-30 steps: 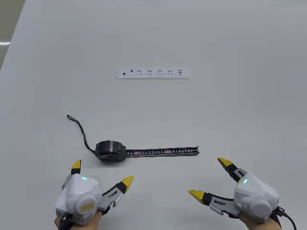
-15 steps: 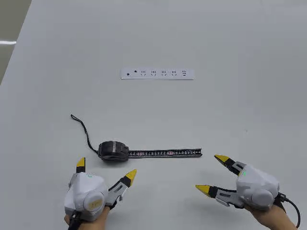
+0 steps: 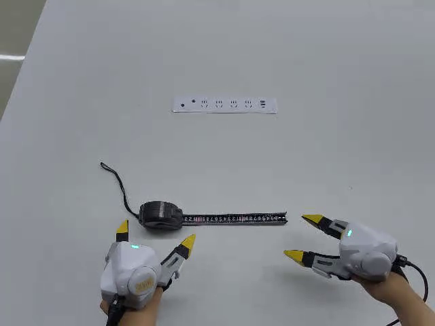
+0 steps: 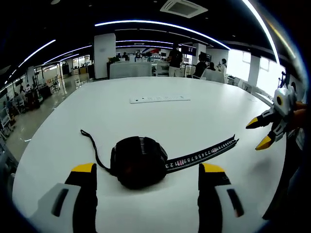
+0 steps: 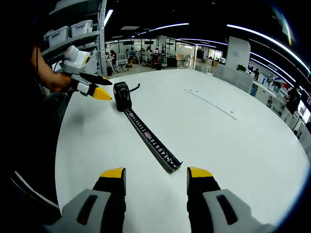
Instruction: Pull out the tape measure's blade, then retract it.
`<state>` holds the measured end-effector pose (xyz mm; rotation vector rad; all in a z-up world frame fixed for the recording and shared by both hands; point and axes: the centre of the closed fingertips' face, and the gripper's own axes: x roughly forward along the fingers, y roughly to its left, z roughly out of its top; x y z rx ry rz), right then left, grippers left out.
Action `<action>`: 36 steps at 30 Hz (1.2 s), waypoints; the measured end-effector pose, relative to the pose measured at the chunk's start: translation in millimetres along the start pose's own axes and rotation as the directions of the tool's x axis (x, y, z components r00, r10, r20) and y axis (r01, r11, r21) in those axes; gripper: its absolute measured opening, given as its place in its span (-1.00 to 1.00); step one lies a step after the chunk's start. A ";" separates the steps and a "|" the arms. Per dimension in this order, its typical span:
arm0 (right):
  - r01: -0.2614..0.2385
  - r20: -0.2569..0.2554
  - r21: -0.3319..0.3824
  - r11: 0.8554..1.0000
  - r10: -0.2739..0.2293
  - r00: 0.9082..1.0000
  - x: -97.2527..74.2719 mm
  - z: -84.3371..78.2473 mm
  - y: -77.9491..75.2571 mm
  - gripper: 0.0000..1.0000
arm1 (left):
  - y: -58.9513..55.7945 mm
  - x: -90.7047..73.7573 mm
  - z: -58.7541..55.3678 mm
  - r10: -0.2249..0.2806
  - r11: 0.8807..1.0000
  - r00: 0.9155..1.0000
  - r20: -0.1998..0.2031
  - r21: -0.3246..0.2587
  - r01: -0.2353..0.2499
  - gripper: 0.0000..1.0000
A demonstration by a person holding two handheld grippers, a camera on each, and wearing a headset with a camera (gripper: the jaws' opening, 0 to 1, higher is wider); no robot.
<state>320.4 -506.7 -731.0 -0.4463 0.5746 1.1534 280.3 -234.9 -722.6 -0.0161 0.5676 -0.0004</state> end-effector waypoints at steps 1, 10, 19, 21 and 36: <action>-0.009 -0.006 -0.009 1.000 0.009 1.000 1.3 -0.8 -1.7 -0.05 | -0.3 0.9 1.0 0.005 1.000 1.000 0.001 -0.003 -0.005 0.67; -0.083 -0.034 -0.071 0.994 0.081 0.996 9.6 -5.0 -12.9 -0.15 | -4.0 12.0 -1.8 0.034 0.999 0.999 0.000 -0.016 -0.034 0.64; -0.151 -0.068 -0.144 0.978 0.143 0.987 16.3 -9.8 -24.0 -0.27 | 9.2 21.7 -14.1 0.084 0.993 0.996 -0.017 -0.087 -0.085 0.61; -0.177 -0.071 -0.157 0.972 0.168 0.983 18.8 -9.8 -23.8 -0.31 | 9.0 22.9 -11.0 0.085 0.992 0.996 -0.004 -0.095 -0.085 0.62; -0.268 -0.111 -0.180 0.946 0.251 0.961 42.4 -20.5 -29.5 -0.47 | 5.3 30.1 -1.6 0.085 0.993 0.996 0.028 -0.084 -0.083 0.61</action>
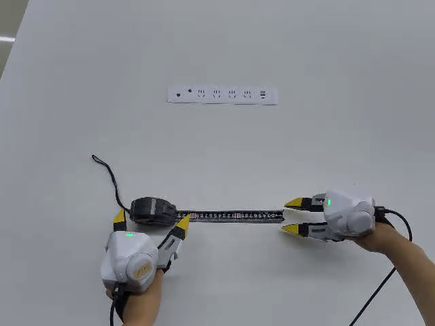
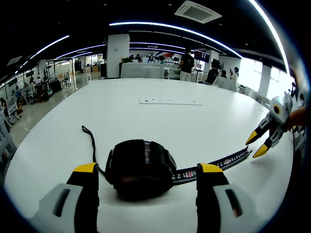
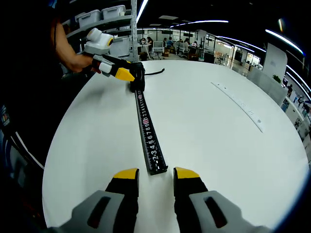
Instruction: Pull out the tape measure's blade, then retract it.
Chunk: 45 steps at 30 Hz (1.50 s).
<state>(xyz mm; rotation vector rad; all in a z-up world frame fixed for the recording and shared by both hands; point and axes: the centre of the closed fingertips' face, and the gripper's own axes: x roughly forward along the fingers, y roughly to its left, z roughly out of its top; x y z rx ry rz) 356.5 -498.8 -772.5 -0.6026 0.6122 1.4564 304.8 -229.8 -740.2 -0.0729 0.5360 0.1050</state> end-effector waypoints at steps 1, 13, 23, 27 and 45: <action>0.000 -0.001 0.000 1.000 0.000 1.000 0.4 -0.7 -0.9 -0.48 | 0.7 0.2 -0.3 0.002 1.000 1.000 0.000 0.000 -0.002 0.61; -0.043 0.003 0.003 0.999 0.043 0.999 7.4 -5.4 0.8 -0.60 | 0.1 3.4 -1.0 0.003 1.000 1.000 0.000 -0.021 -0.003 0.57; -0.070 0.003 -0.021 0.997 0.070 0.998 13.2 -5.8 2.0 -0.67 | -1.2 4.6 -4.4 0.001 1.000 1.000 -0.006 -0.023 -0.001 0.57; -0.076 0.003 -0.031 0.997 0.076 0.997 13.4 -4.8 1.0 -0.72 | -1.4 4.3 -5.4 0.001 1.000 1.000 -0.009 -0.022 -0.001 0.57; -0.095 -0.009 -0.050 0.994 0.095 0.995 12.6 -4.7 3.9 -0.77 | -0.2 8.5 -5.4 0.031 0.998 1.000 -0.003 -0.049 -0.032 0.52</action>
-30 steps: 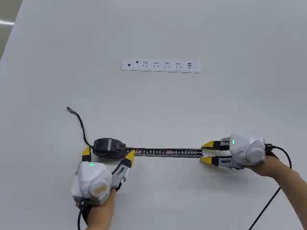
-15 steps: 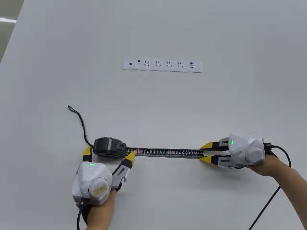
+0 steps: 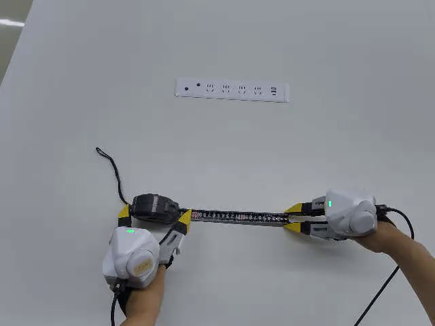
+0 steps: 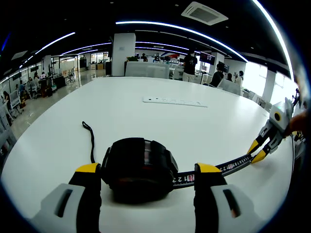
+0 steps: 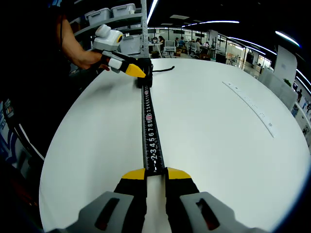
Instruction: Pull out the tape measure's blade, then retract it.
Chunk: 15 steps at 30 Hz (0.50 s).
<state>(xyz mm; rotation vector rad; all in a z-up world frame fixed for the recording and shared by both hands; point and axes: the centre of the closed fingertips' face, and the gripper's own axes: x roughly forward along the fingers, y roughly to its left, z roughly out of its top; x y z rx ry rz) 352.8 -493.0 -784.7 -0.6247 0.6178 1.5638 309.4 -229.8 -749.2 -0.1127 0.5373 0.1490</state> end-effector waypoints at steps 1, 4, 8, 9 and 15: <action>0.000 0.000 0.000 1.000 0.000 1.000 -0.1 -0.2 -0.1 -0.77 | 0.3 0.3 -0.4 0.002 1.000 1.000 0.001 0.000 -0.002 0.51; 0.001 -0.002 -0.002 1.000 -0.001 1.000 -0.3 0.5 0.1 -0.77 | 2.5 2.0 -2.0 0.015 1.000 1.000 -0.004 -0.019 -0.015 0.49; 0.002 -0.003 -0.003 1.000 -0.002 1.000 0.1 0.2 -0.4 -0.77 | 6.0 3.2 0.0 0.030 0.997 1.000 0.008 -0.067 -0.029 0.43; 0.003 -0.003 -0.003 1.000 -0.003 1.000 0.2 -0.4 -0.6 -0.77 | 6.6 3.4 0.3 0.033 0.997 0.999 0.009 -0.069 -0.033 0.42; 0.002 0.000 0.002 1.000 -0.002 1.000 -0.7 0.9 -1.2 -0.78 | 11.4 6.4 -2.1 0.057 0.995 0.998 -0.001 -0.087 -0.057 0.32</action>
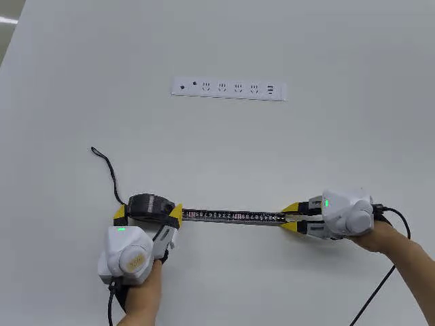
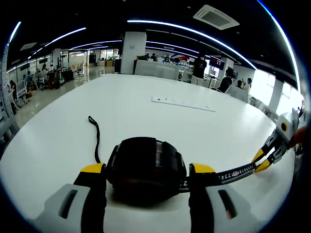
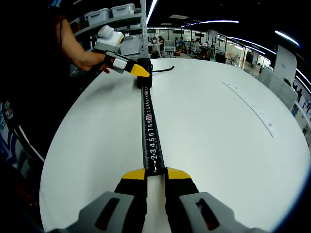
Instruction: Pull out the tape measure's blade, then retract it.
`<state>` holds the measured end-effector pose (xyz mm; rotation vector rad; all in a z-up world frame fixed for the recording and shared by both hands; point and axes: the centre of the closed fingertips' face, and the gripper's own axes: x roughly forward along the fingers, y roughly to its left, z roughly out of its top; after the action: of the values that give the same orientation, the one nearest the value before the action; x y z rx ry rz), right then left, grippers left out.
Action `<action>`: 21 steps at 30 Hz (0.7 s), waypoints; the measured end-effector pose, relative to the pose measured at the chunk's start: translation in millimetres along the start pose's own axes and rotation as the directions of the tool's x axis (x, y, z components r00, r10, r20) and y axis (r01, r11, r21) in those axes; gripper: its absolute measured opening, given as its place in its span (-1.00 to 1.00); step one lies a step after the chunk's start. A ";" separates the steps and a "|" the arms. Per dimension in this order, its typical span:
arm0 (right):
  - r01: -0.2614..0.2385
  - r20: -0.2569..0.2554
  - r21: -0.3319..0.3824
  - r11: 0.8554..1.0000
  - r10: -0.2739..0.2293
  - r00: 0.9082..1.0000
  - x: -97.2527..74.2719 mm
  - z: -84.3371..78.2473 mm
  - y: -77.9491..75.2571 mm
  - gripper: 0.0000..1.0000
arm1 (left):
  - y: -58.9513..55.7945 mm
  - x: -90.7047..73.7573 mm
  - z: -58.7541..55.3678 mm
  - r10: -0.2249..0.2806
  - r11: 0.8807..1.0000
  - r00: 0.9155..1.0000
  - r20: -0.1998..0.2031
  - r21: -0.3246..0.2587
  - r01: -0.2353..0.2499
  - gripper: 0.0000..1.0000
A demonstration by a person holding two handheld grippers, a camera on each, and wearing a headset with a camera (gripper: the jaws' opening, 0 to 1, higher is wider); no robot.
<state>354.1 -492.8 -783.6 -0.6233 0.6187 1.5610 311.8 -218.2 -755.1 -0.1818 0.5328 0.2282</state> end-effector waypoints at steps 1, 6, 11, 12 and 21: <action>0.000 0.000 0.001 1.000 0.000 1.000 -0.3 0.4 -0.1 -0.78 | 1.2 0.2 0.0 0.004 1.000 1.000 0.000 -0.009 -0.004 0.30; -0.004 0.004 0.013 1.000 0.004 1.000 0.1 -0.8 0.4 -0.79 | 0.8 1.0 -0.3 0.011 1.000 1.000 0.000 -0.017 -0.011 0.28; -0.005 0.006 0.016 1.000 0.005 1.000 -0.4 -0.4 0.5 -0.79 | 1.5 0.7 -0.7 0.014 1.000 1.000 0.006 -0.021 -0.014 0.26; -0.005 0.006 0.015 1.000 0.005 1.000 -0.5 0.1 1.1 -0.79 | 1.5 0.4 -0.7 0.015 1.000 1.000 0.007 -0.021 -0.015 0.26; -0.006 0.008 0.023 1.000 0.006 1.000 -1.2 -0.2 1.8 -0.80 | 2.0 -1.0 -0.8 0.012 1.000 1.000 0.010 -0.028 -0.012 0.22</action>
<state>352.4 -493.9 -782.9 -0.5980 0.6320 1.5596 310.1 -216.6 -755.4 -0.2042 0.5211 0.2480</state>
